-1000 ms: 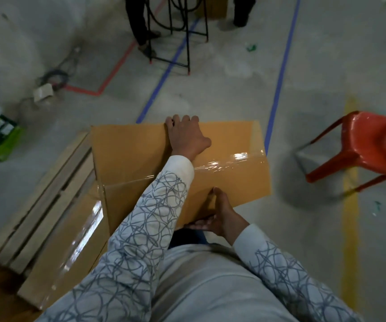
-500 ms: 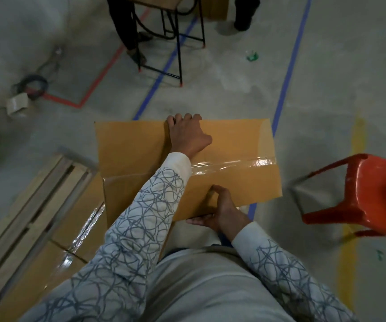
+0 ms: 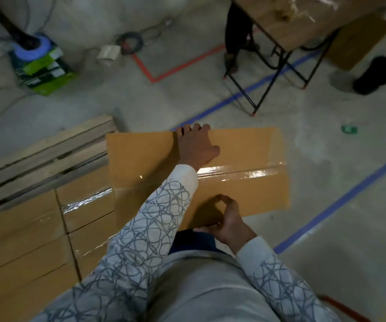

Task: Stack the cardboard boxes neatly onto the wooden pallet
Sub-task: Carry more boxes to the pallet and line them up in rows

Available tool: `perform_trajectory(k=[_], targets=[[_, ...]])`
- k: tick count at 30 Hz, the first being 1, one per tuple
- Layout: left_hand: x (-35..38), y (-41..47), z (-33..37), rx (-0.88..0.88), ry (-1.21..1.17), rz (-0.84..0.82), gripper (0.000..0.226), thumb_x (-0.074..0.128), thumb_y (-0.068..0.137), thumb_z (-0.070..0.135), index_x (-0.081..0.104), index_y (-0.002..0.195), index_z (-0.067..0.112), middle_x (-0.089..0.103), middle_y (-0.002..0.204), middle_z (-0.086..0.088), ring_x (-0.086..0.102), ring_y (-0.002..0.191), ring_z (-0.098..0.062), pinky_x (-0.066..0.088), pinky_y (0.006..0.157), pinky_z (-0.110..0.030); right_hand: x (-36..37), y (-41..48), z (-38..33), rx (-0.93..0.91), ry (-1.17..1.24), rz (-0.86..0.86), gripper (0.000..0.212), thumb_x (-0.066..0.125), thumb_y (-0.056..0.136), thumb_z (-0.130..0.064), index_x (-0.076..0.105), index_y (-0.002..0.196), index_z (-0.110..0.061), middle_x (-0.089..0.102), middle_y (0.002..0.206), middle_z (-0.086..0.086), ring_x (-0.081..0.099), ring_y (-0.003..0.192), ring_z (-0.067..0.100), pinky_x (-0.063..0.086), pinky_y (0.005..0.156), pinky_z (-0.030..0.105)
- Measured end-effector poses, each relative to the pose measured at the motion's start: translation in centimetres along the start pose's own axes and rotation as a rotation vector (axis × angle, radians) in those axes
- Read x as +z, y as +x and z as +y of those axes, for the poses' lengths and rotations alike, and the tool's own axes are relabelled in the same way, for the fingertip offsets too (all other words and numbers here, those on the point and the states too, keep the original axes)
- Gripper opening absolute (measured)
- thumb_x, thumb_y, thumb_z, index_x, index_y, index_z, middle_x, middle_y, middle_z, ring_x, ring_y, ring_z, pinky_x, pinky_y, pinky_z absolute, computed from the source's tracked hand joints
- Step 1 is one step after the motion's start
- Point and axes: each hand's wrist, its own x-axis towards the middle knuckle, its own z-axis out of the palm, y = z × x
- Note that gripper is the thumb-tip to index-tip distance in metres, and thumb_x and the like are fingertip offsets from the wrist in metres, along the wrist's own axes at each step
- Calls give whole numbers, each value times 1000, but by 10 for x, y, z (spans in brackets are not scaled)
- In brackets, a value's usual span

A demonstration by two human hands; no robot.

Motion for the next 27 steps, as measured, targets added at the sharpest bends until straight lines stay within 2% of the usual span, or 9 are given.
perform_trajectory(k=[4,7,13,15,17,19,22,24,27], targets=[[-5,81,-10,-98,39,35,61,65,77,50,57,132,25,60,125,-2,46,121,-30,24,107,-46,56,28,-76,28,-179,0,45,55,99,-44,43,131,-15,50,125,22,48,116,49,40,103,76],[-27,137,-26,-189,12,59,61,64,78,48,57,133,24,61,123,-3,47,121,-30,24,108,-47,107,37,-123,57,-282,12,49,56,99,-46,45,135,-15,48,141,23,46,129,49,41,102,75],[-83,226,-90,-390,-24,151,61,63,79,49,58,134,24,63,125,-4,49,120,-31,27,108,-47,225,50,-188,56,-509,-49,58,60,96,-52,43,138,-17,47,137,18,46,130,50,46,98,74],[-98,251,-115,-472,-48,188,61,63,79,48,58,135,24,63,127,-4,49,123,-32,27,108,-47,264,60,-208,45,-589,-44,54,61,96,-52,43,135,-19,46,133,17,46,125,52,45,99,75],[-109,275,-138,-552,-74,215,62,64,80,46,57,137,23,62,130,-5,48,126,-32,26,109,-46,301,74,-226,82,-664,-30,49,62,97,-51,45,131,-20,48,121,16,50,109,50,44,100,75],[-116,300,-161,-640,-87,238,62,64,81,45,56,138,23,61,133,-7,47,128,-33,25,110,-46,341,92,-244,102,-765,-52,55,66,95,-52,47,136,-21,48,118,14,49,99,47,44,97,78],[-128,342,-197,-778,-91,297,61,62,83,47,55,139,24,60,135,-7,46,129,-33,22,113,-47,406,120,-275,117,-913,-93,67,67,91,-56,46,146,-23,46,138,15,48,114,51,47,87,81],[-144,365,-216,-885,-104,348,61,62,84,49,55,139,24,59,135,-7,46,129,-32,21,112,-46,457,128,-299,132,-1041,-102,65,61,94,-57,46,146,-21,48,145,18,49,124,52,46,91,79],[-175,384,-245,-1039,-155,438,61,64,83,48,54,139,26,59,135,-5,45,128,-32,24,110,-45,530,128,-320,85,-1222,-166,60,60,95,-58,48,140,-21,54,135,18,57,108,47,52,88,70]])
